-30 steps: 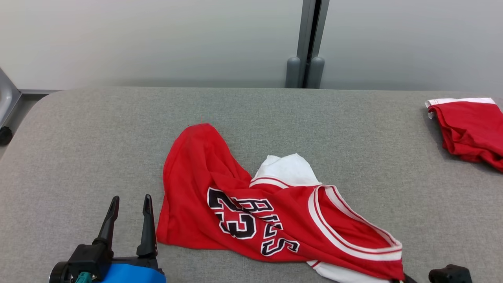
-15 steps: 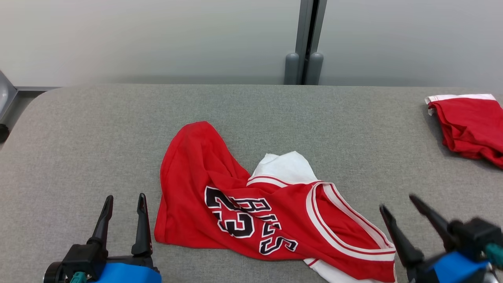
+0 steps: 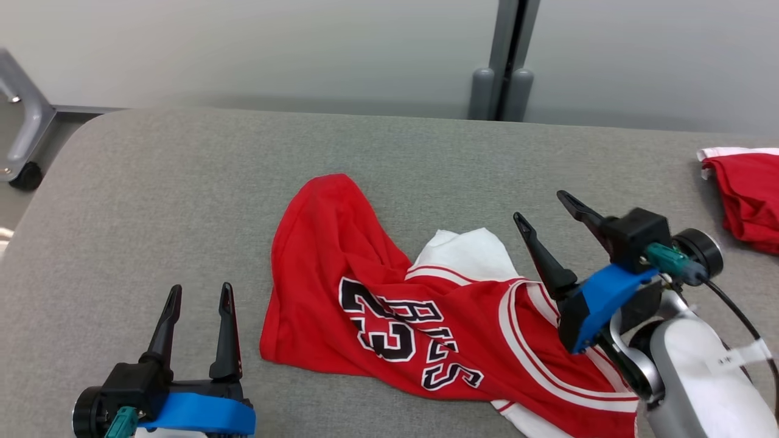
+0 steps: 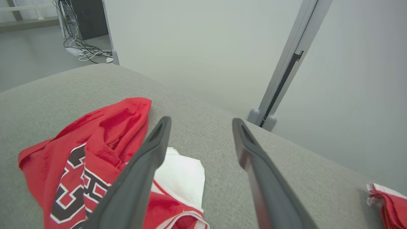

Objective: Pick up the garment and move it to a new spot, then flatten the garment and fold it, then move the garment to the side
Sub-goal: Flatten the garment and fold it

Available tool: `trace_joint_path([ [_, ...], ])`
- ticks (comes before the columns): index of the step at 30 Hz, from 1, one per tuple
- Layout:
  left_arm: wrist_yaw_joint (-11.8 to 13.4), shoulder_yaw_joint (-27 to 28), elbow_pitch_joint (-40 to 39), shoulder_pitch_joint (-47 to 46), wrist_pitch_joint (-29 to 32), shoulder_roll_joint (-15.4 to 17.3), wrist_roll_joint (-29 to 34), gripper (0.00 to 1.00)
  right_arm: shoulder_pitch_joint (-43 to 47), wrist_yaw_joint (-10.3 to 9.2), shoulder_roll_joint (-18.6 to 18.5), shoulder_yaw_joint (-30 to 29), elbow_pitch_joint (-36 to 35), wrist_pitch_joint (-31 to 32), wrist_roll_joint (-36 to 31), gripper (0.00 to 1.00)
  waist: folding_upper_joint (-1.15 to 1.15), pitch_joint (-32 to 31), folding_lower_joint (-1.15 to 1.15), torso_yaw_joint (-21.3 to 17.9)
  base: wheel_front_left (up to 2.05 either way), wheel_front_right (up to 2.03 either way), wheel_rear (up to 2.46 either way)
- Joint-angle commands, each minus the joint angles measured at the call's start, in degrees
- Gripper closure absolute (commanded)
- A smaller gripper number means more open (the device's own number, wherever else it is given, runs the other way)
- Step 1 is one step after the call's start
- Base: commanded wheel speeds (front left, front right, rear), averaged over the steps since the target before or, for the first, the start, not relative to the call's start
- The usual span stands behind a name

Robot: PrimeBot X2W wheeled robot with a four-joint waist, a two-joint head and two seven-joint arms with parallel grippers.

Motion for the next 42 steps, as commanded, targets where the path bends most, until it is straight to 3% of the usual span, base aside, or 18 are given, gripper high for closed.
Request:
trace_joint_path([
  [1, -0.1, 0.1, -0.1, -1.0, -0.3, 0.0, -0.4, 0.0, -2.2, 0.01, -0.1, 0.6, 3.1, -0.4, -0.3, 0.0, 0.0, 0.5, -0.01, 1.0, 0.0, 0.0, 0.0],
  [14, 0.6, -1.4, -0.2, -1.7, -0.3, 0.0, -1.6, 0.0, -8.9, 0.01, 0.6, 2.6, 28.9, -0.7, 0.7, 0.0, 0.0, 2.9, -0.01, 4.7, 0.0, 0.0, 0.0],
  [21, 0.5, -1.7, 0.1, -3.3, -0.3, 0.0, -2.0, 0.0, -11.3, 0.01, 2.2, 3.9, 38.3, -1.9, 0.0, 0.0, 0.0, 4.6, -0.01, 5.5, 0.0, 0.0, 0.0],
  [28, 0.3, -1.8, 0.6, -3.6, -0.3, 0.0, -2.1, 0.0, -11.8, 0.09, 4.1, 8.9, 44.6, -1.0, 2.2, 0.0, 0.0, 4.7, -0.01, 5.5, 0.0, 0.0, 0.0],
  [29, 0.4, -1.8, 0.7, -3.6, -0.3, 0.0, -2.2, 0.0, -11.6, 0.11, 4.5, 9.9, 45.1, -0.5, 3.0, 0.42, 0.0, 4.7, -0.01, 5.4, 0.0, 0.0, 0.0],
  [30, 0.4, -1.8, 0.7, -3.6, -0.3, 0.0, -2.2, 0.0, -11.6, 0.11, 4.5, 9.9, 45.1, -0.5, 3.0, 0.42, 0.0, 4.7, -0.01, 5.4, 0.0, 0.0, 0.0],
  [31, 0.4, -1.8, 0.7, -3.6, -0.3, 0.0, -2.3, 0.0, -11.7, 0.16, 4.7, 10.9, 45.2, -0.5, 4.0, 0.93, 0.0, 4.7, -0.01, 5.4, 0.0, 0.0, 0.0],
  [32, 0.5, -1.9, 0.7, -3.5, -0.3, 0.0, -2.3, 0.0, -11.9, 0.16, 4.7, 11.7, 45.2, -0.8, 4.9, 1.0, 0.0, 4.6, -0.01, 5.4, 0.0, 0.0, 0.0],
  [36, 0.6, -1.9, 0.7, -3.5, -0.3, 0.0, -2.5, 0.0, -14.8, 0.06, 2.9, 13.1, 43.8, -3.6, 7.6, 1.0, 0.0, 4.7, -0.01, 5.3, 0.0, 0.0, 0.0],
  [42, 0.5, -2.7, 0.6, -4.5, -0.3, 0.0, -3.0, 0.0, -22.8, 0.01, -1.5, 10.7, 43.9, -8.1, 9.1, 1.0, 0.0, 6.2, -0.01, 6.1, 0.0, 0.0, 0.0],
])
